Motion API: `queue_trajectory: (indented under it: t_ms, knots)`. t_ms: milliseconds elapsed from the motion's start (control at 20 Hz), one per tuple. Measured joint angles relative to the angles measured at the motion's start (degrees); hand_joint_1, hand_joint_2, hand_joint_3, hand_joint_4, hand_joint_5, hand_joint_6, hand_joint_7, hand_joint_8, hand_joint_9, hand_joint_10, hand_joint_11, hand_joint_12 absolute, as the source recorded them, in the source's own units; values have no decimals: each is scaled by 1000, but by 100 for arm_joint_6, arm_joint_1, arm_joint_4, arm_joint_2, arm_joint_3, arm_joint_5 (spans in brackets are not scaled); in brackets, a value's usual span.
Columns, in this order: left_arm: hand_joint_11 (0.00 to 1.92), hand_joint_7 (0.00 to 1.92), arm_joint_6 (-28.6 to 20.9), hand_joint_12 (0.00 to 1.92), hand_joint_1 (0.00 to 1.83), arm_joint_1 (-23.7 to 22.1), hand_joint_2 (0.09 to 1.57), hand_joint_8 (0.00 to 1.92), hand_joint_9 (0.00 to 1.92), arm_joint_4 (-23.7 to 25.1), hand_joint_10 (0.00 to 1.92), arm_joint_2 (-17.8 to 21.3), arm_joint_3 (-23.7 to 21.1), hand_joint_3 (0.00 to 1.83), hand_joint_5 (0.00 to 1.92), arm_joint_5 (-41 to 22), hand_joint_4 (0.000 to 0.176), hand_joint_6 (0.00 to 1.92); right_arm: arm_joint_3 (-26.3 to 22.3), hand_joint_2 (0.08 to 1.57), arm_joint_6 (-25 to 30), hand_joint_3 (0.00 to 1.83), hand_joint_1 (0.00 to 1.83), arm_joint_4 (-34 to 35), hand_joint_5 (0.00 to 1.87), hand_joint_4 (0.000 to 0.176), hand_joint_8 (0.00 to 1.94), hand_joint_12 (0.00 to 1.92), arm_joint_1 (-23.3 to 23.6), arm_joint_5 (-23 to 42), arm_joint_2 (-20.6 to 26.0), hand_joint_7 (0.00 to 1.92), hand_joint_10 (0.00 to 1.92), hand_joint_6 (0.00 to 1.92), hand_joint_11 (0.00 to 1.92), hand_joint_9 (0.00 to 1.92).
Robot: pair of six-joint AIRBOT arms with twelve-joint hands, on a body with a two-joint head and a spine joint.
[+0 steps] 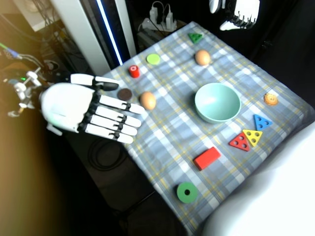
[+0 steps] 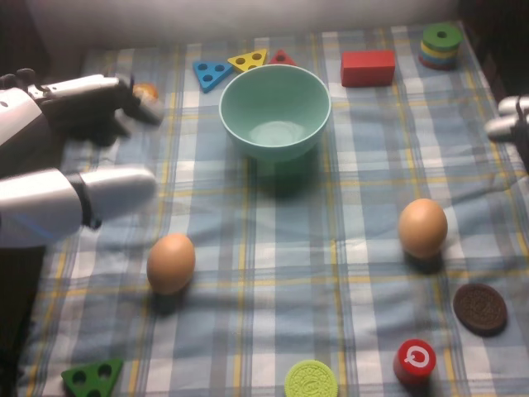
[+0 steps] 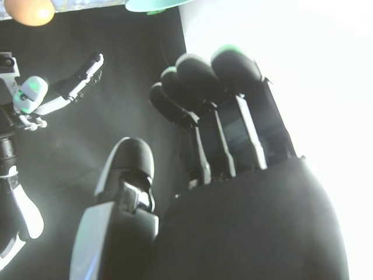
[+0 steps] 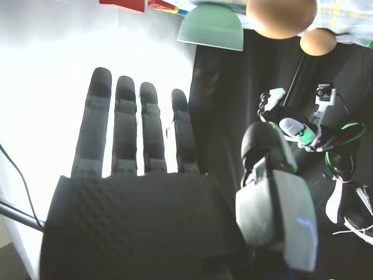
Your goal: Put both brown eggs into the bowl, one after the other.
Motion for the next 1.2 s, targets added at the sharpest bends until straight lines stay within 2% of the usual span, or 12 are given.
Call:
queue_trajectory:
  t_ms: [150, 250, 300, 400, 450, 550, 600, 700, 800, 1000, 1100, 1200]
  knots:
    - [0, 231, -4, 770, 420, 0, 1122, 1, 283, -9, 1, 0, 0, 0, 187, -20, 176, 1, 0, 1323, 2, 1, 837, 22, 657, 0, 1, 580, -2, -44, 0, 583, 9, 0, 416, 601]
    - [0, 210, 157, 711, 454, -2, 1024, 0, 249, 2, 0, 0, 0, 0, 107, 59, 176, 0, 0, 1305, 0, 0, 587, 9, 475, 0, 0, 537, -2, -44, 0, 386, 0, 0, 272, 425]
    - [0, 204, 612, 689, 514, -11, 956, 0, 237, -98, 0, -26, -37, 0, 117, 157, 176, 2, 0, 1263, 2, 4, 508, 2, 425, 0, 0, 554, -2, -44, 0, 293, 0, 0, 146, 320]
    - [0, 174, 1473, 607, 601, -79, 888, 0, 203, -376, 0, -96, -146, 0, 103, 369, 176, 1, -13, 1240, 2, 1, 519, -11, 349, 5, 0, 694, 0, -42, 0, 221, 0, 0, 57, 258]
    - [0, 135, 1917, 521, 638, -79, 855, 0, 175, -442, 0, -133, -216, 0, 88, 485, 176, 1, -26, 1237, 2, 0, 487, -66, 275, 48, 0, 706, 2, -35, 0, 175, 0, 0, 29, 220]
    - [0, 130, 2074, 533, 697, -79, 813, 1, 177, -498, 2, -210, -208, 0, 111, 726, 176, 10, -63, 1213, 0, 0, 348, -170, 77, 134, 0, 377, 4, -33, 17, 18, 1, 0, 0, 43]
    - [0, 105, 2081, 623, 700, -81, 813, 0, 183, -505, 1, -225, -168, 0, 145, 813, 176, 3, -85, 1182, 2, 0, 364, -208, 15, 168, 0, 206, 7, -20, 39, 3, 0, 0, 0, 8]
    - [0, 97, 2188, 580, 725, -184, 823, 2, 167, -656, 0, -328, 4, 2, 156, 1064, 176, 4, -87, 1133, 2, 0, 389, -227, 0, 176, 0, 19, 44, 70, 74, 0, 0, 0, 0, 0]
    - [0, 189, 2583, 732, 791, -358, 809, 3, 271, -817, 5, -538, 164, 0, 217, 1443, 176, 3, -87, 1109, 2, 0, 366, -208, 0, 176, 0, 0, 46, 133, 76, 0, 0, 0, 0, 0]
    - [0, 276, 2643, 694, 770, -461, 821, 11, 311, -815, 8, -730, 306, 1, 212, 1996, 176, 3, -87, 1133, 2, 2, 415, -205, 0, 176, 0, 0, 46, 127, 72, 0, 0, 0, 0, 0]
    - [0, 319, 2820, 491, 792, -557, 814, 5, 316, -815, 6, -820, 387, 1, 244, 2173, 176, 3, -83, 1161, 2, 11, 422, -210, 0, 175, 0, 1, 46, 129, 72, 0, 0, 0, 2, 0]
    - [0, 343, 2883, 606, 806, -605, 829, 2, 364, -813, 5, -918, 459, 1, 259, 2332, 176, 2, -83, 1178, 2, 14, 395, -223, 0, 174, 0, 5, 46, 129, 72, 0, 0, 0, 12, 0]
